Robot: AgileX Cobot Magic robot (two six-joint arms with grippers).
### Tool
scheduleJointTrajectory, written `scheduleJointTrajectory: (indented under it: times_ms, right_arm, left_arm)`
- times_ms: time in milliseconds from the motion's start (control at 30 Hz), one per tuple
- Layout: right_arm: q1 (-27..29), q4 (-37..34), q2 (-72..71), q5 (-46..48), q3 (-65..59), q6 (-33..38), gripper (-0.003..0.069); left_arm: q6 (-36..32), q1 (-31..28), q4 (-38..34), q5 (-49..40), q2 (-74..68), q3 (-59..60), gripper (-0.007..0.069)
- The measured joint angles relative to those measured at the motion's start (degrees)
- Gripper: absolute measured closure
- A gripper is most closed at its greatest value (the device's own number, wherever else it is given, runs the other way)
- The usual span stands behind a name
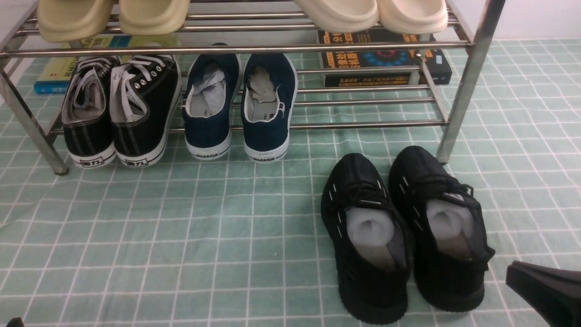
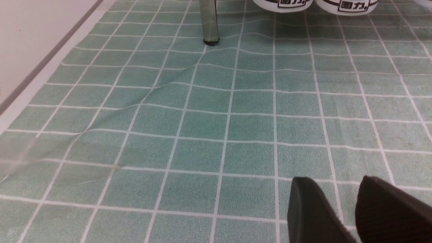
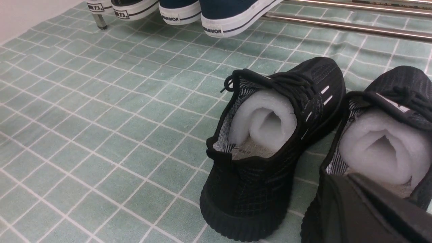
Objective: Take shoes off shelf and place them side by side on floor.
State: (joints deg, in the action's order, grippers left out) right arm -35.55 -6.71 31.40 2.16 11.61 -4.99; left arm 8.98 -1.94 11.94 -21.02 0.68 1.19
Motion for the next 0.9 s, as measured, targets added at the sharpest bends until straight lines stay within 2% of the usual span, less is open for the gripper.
scheduleJointTrajectory:
  times_ms: [300,500,633,667,733,767,833,867,900]
  right_arm:
    - [0.2,0.5,-2.9,2.4,-0.3,0.0,0.0632]
    - [6.1,4.2,-10.5,10.1,-0.3,0.0,0.0628]
    - [17.1,6.4,-17.4,16.9,-1.0,0.0,0.0622]
    - [18.2,6.7,-17.7,17.0,-1.1,0.0,0.0622]
    - [24.9,6.7,-21.2,18.1,-2.7,0.0,0.062]
    - [25.5,6.7,-21.8,18.1,-3.0,0.0,0.062]
    - [32.9,6.7,-25.6,18.1,-5.8,0.0,0.062]
    - [32.9,6.7,-25.8,18.1,-6.0,0.0,0.062]
    - [36.2,6.7,-27.6,18.1,-7.7,0.0,0.0618]
  left_arm:
    - [0.0,0.0,0.0,0.0,0.0,0.0,0.0383]
    - [0.0,0.0,0.0,0.0,0.0,0.0,0.0383]
    - [0.0,0.0,0.0,0.0,0.0,0.0,0.0383]
    - [0.0,0.0,0.0,0.0,0.0,0.0,0.0383]
    - [0.0,0.0,0.0,0.0,0.0,0.0,0.0383]
    - [0.0,0.0,0.0,0.0,0.0,0.0,0.0383]
    - [0.0,0.0,0.0,0.0,0.0,0.0,0.0383]
    - [0.0,0.0,0.0,0.0,0.0,0.0,0.0383]
    - [0.0,0.0,0.0,0.0,0.0,0.0,0.0383]
